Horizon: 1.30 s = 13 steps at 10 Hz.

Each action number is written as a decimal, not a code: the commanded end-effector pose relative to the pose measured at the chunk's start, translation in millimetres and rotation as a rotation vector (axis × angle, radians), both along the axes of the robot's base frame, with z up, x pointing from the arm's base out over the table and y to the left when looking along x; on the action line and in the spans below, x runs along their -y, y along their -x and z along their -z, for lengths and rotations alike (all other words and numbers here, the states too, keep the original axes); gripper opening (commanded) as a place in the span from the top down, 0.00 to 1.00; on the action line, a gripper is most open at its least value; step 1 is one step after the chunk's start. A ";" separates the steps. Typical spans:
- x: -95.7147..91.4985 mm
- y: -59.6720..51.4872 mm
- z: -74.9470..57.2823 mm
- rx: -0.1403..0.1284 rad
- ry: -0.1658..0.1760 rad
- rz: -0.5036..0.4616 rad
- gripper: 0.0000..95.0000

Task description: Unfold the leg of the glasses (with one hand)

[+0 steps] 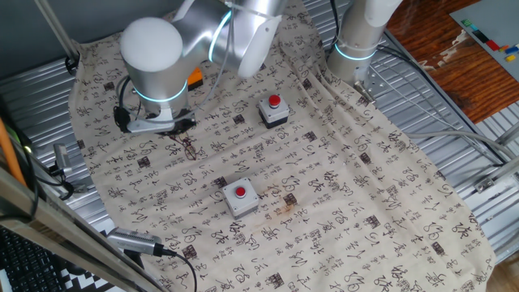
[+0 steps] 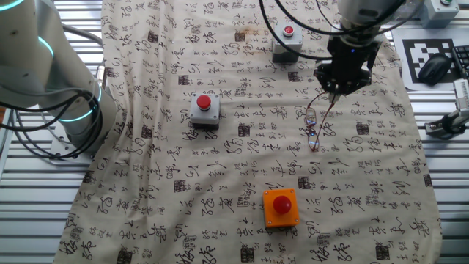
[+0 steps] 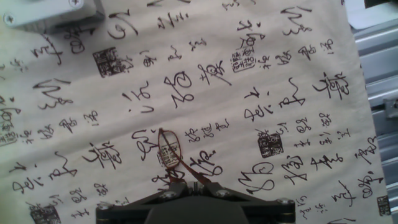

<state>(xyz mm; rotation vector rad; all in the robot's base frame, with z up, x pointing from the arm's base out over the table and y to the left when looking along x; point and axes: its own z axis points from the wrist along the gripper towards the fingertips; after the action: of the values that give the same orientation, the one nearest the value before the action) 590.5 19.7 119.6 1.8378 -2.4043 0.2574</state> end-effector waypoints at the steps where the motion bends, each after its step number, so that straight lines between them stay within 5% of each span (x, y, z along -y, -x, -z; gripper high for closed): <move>1: -0.5 0.5 -0.5 0.000 -0.002 0.002 1.00; 9: 19.9 14.4 2.3 -0.003 0.000 -0.042 1.00; 13: 23.0 11.5 7.3 0.005 -0.003 -0.058 1.00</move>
<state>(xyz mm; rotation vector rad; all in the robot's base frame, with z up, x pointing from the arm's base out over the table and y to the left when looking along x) 579.0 -3.7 111.1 1.9158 -2.3596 0.2640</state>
